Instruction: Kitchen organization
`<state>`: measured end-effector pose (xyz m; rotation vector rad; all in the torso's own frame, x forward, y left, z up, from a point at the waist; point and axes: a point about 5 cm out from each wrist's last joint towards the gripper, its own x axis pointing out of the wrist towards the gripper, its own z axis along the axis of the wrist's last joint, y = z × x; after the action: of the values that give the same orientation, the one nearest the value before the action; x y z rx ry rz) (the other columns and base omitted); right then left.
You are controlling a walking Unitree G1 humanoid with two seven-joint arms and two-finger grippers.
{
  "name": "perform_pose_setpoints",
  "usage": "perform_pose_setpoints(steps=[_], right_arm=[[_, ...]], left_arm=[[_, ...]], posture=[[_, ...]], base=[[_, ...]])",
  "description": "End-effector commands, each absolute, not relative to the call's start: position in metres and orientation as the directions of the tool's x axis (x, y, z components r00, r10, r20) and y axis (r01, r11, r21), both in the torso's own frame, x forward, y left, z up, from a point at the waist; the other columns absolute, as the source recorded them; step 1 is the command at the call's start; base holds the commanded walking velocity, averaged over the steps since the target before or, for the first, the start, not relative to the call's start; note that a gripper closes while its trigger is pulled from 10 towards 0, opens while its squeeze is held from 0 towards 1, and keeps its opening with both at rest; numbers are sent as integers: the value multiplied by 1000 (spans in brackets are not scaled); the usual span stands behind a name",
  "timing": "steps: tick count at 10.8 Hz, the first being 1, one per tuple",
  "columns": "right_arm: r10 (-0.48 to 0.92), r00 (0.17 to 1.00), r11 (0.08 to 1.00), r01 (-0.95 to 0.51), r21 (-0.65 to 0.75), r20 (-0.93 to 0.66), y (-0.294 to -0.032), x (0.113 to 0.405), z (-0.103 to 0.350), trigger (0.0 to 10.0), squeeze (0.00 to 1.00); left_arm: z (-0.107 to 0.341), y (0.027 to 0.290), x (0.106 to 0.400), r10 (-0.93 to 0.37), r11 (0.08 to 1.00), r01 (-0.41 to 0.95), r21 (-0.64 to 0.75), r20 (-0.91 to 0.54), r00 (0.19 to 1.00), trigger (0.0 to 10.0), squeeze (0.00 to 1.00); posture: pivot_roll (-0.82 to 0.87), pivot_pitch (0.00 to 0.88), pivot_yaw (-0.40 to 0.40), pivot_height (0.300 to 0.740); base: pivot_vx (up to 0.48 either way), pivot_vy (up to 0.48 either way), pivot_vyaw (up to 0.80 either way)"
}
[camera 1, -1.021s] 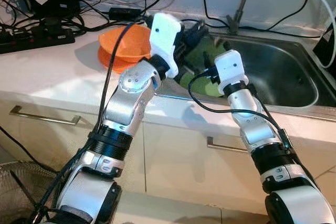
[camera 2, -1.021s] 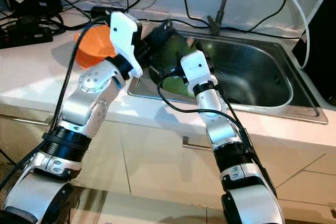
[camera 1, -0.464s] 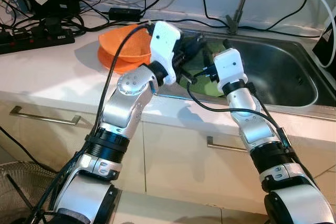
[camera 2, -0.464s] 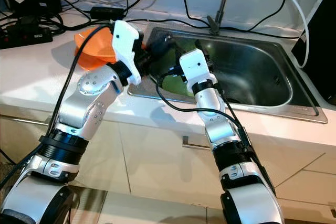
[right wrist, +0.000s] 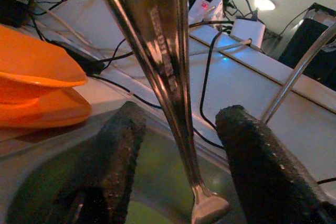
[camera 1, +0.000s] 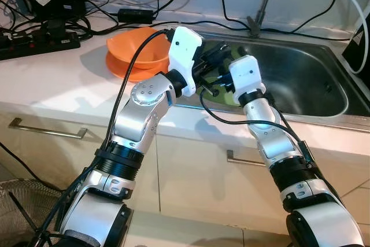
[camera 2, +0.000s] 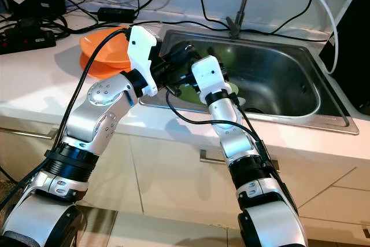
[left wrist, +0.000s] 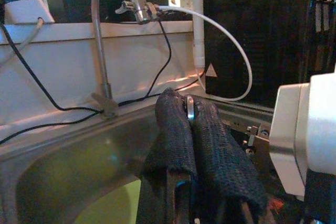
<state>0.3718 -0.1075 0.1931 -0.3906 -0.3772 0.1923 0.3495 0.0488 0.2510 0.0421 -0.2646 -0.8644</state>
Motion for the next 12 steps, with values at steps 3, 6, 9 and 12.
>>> perform_pose_setpoints(steps=[3, 6, 9, 12], right_arm=[[248, 915, 906, -102, -412, 317, -111, 375, 196, 0, 0], [240, 916, 909, -95, -407, 320, -112, 375, 197, 0, 0], [239, 915, 910, -95, -405, 324, -112, 376, 197, 0, 0], [240, 915, 909, -95, -405, 324, -113, 375, 196, 0, 0]], left_arm=[[255, 46, 346, -778, 626, 759, 178, 206, 594, 10000, 0], [256, 48, 347, -774, 631, 754, 180, 205, 599, 10000, 0], [259, 52, 350, -757, 652, 736, 180, 217, 617, 10000, 0], [259, 51, 350, -743, 667, 723, 178, 232, 628, 10000, 0]], posture=[[188, 34, -15, 740], [191, 40, -18, 740], [191, 41, -20, 740], [190, 22, -20, 740]], base=[[0, 0, 0], [0, 0, 0], [0, 0, 0], [0, 0, 0]])
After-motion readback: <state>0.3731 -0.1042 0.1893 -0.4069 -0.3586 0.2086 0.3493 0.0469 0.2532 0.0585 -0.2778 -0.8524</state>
